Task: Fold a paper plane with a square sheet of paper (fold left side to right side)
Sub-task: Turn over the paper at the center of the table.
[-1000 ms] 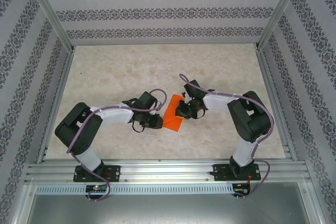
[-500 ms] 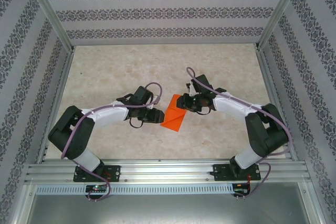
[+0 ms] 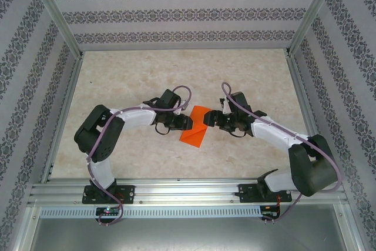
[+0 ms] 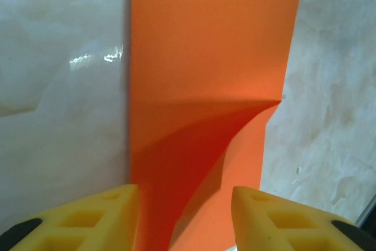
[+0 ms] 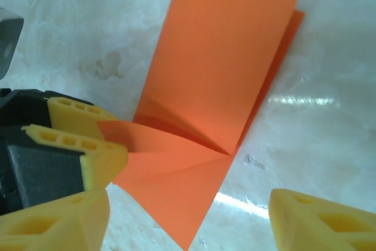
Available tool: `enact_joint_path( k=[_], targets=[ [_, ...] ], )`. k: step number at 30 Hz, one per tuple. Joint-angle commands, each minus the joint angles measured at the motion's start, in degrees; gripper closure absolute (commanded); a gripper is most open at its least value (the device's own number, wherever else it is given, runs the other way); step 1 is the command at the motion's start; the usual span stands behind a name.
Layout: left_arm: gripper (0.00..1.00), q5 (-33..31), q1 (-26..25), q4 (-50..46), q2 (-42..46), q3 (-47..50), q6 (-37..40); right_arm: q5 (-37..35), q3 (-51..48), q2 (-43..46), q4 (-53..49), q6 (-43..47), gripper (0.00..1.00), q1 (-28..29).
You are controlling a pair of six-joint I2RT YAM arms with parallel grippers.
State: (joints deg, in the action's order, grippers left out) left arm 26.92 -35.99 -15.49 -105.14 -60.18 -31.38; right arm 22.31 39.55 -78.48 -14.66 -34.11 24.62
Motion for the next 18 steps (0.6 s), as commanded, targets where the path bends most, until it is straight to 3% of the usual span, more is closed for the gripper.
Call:
enact_joint_path(
  k=[1,4,8,18],
  targets=[
    [0.7,1.6,0.9,2.3,-0.7,-1.9,0.5,2.1,-2.6,1.1,5.7,-2.2,0.18,-0.1],
    [0.83,1.3,1.0,2.2,-0.3,-1.6,0.5,3.2,-4.2,1.4,8.9,-3.6,0.03,-0.1],
    [0.92,0.8,1.4,2.3,1.2,-0.5,0.5,6.1,-5.4,0.7,13.4,-5.3,0.02,-0.4],
    [0.9,0.6,2.4,2.8,3.7,1.6,0.3,10.2,-4.3,-6.0,21.3,-9.3,0.05,-0.4]
  ],
)
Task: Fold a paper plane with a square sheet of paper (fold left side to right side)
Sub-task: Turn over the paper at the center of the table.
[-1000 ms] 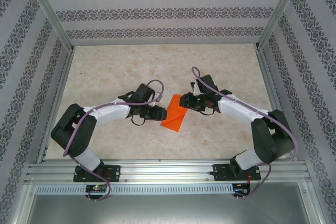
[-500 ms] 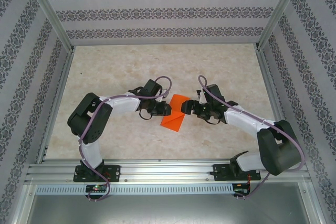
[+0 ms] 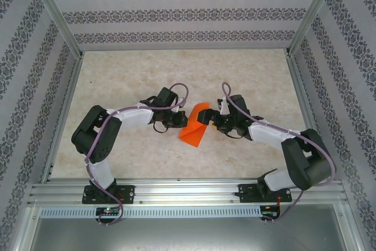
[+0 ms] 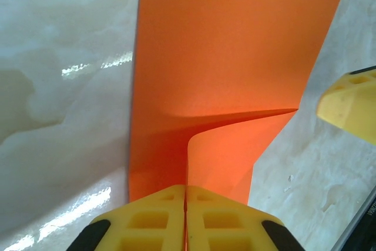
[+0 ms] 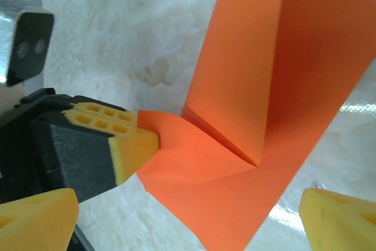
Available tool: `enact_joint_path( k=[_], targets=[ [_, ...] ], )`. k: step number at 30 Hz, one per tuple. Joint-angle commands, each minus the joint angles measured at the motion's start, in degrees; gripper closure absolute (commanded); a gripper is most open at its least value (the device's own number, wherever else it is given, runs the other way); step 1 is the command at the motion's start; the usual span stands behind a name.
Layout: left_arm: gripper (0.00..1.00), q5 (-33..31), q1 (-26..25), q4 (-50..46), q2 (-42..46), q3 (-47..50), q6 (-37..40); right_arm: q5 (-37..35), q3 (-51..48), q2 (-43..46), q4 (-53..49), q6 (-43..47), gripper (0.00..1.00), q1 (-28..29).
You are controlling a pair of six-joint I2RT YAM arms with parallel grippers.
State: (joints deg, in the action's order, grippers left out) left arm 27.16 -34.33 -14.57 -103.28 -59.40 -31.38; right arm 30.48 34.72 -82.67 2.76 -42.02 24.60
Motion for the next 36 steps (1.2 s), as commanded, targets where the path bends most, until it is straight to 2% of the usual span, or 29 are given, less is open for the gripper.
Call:
enact_joint_path(
  k=[1,10,18,23,25,28,32,36],
  targets=[
    [0.89,0.4,0.8,2.0,1.9,0.9,0.3,2.2,0.8,-2.6,4.2,-1.6,0.07,-0.3],
    [0.88,0.6,0.9,2.8,1.7,1.3,-0.1,4.5,3.9,-9.8,7.8,-3.9,0.3,0.9],
    [0.83,0.0,1.1,2.5,1.9,1.6,0.0,5.6,6.2,-13.2,9.3,-5.4,0.58,2.9],
    [0.7,-0.2,2.2,0.6,4.1,1.7,0.7,3.9,6.7,-12.4,6.4,-5.1,0.82,2.8],
    [0.58,-0.4,3.4,-0.4,6.7,2.3,1.0,4.0,7.1,-11.1,5.1,-4.2,0.9,2.4],
    [0.46,-0.3,5.6,-1.6,11.7,3.7,1.0,4.2,7.2,-8.1,4.1,-2.6,1.0,1.2],
    [0.3,0.7,8.4,-2.3,19.4,5.9,-0.1,5.6,7.4,-2.4,3.9,-0.8,1.0,-2.1],
    [0.14,6.9,10.5,1.1,26.0,7.8,-4.6,8.5,8.6,4.4,5.1,-0.3,1.0,-5.4]
  ],
)
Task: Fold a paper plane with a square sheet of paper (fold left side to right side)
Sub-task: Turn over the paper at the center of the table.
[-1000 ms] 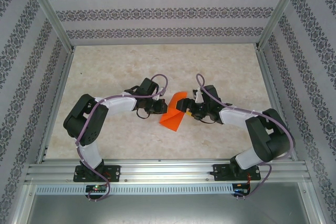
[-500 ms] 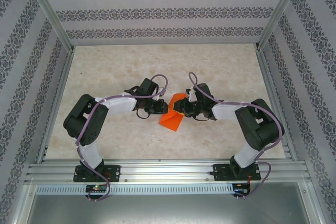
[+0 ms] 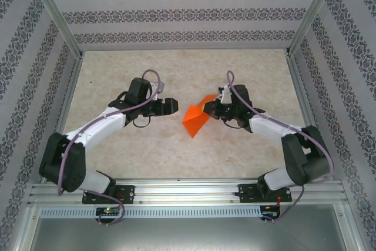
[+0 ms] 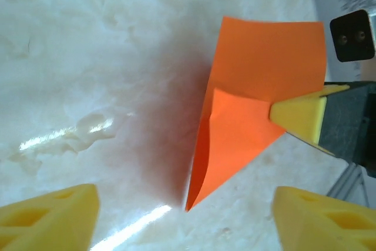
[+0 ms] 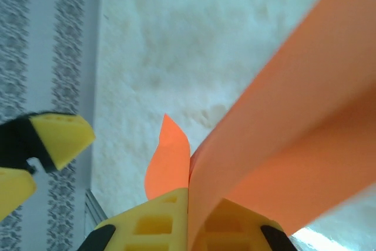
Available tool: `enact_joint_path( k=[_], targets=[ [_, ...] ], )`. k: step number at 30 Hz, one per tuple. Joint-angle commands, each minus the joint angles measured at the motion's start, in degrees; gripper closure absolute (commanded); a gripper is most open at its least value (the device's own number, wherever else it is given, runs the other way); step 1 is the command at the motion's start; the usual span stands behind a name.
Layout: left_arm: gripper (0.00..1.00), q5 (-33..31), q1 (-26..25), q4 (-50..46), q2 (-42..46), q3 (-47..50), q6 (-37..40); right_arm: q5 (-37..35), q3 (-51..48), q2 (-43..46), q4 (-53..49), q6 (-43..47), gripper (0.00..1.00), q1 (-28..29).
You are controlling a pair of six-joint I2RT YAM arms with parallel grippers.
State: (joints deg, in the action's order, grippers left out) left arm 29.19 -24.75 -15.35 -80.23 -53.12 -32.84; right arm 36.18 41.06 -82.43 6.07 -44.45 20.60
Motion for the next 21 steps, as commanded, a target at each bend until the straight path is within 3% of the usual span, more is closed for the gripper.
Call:
enact_joint_path(
  k=[1,3,9,16,21],
  targets=[
    [0.09,7.0,1.1,4.2,4.3,1.9,-5.3,3.3,2.7,5.8,2.3,2.0,1.0,-1.9],
    [0.0,11.0,1.2,9.9,5.8,2.7,-10.2,4.1,4.0,8.5,2.6,2.0,1.0,-2.5],
    [0.0,19.2,0.7,27.7,6.2,2.8,-22.7,7.3,8.6,12.1,3.9,-0.2,1.0,-1.8],
    [0.0,22.1,-2.0,32.4,5.0,-0.2,-25.2,8.7,11.7,12.9,6.9,-3.4,1.0,1.3],
    [0.07,22.4,-3.3,33.5,4.3,-0.7,-26.6,8.7,12.7,12.6,9.6,-5.6,1.0,2.6]
  ],
)
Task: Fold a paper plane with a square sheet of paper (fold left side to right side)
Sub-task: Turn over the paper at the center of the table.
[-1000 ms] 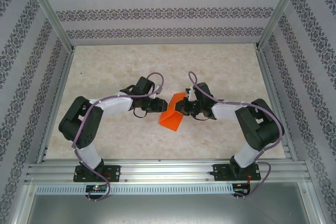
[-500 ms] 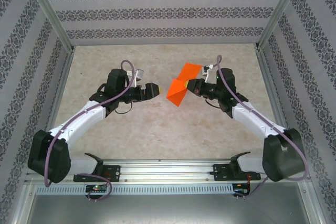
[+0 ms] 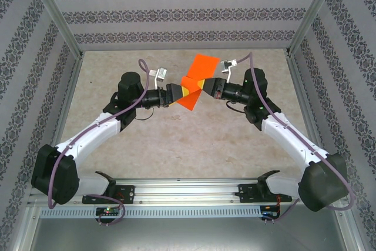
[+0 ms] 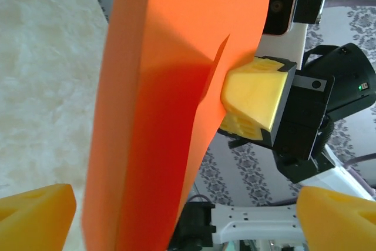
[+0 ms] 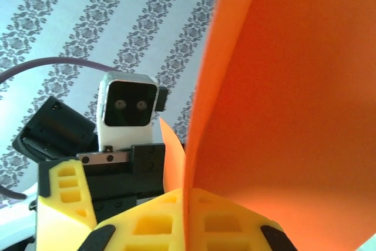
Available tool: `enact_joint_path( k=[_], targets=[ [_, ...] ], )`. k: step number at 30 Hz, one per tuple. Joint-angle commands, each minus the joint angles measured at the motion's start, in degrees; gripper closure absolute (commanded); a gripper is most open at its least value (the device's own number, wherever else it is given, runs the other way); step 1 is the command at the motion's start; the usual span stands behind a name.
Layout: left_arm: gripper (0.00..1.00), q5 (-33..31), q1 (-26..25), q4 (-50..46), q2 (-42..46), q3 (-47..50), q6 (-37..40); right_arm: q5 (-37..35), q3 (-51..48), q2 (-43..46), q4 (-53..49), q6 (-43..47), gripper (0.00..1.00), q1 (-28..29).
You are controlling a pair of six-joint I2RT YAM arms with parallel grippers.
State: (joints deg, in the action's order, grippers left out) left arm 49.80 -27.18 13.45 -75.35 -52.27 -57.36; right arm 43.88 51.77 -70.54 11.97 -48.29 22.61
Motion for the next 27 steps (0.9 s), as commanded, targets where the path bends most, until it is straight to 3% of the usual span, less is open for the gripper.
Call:
enact_joint_path(
  k=[1,13,24,27],
  targets=[
    [0.09,2.0,-1.1,5.8,-0.7,-1.4,-2.6,1.1,2.0,0.5,3.8,-2.1,1.0,0.6],
    [0.62,2.3,-1.3,4.7,-0.6,-1.8,-2.1,1.2,1.3,0.1,4.6,-4.4,0.99,0.2],
    [0.8,2.0,-1.3,2.9,-0.3,-1.5,-0.8,1.7,-0.1,0.7,2.4,-4.1,0.96,-1.2],
    [0.84,1.9,-1.3,2.4,-0.1,-1.6,-0.1,1.8,-0.4,1.1,1.3,-3.7,0.91,-1.7]
  ],
)
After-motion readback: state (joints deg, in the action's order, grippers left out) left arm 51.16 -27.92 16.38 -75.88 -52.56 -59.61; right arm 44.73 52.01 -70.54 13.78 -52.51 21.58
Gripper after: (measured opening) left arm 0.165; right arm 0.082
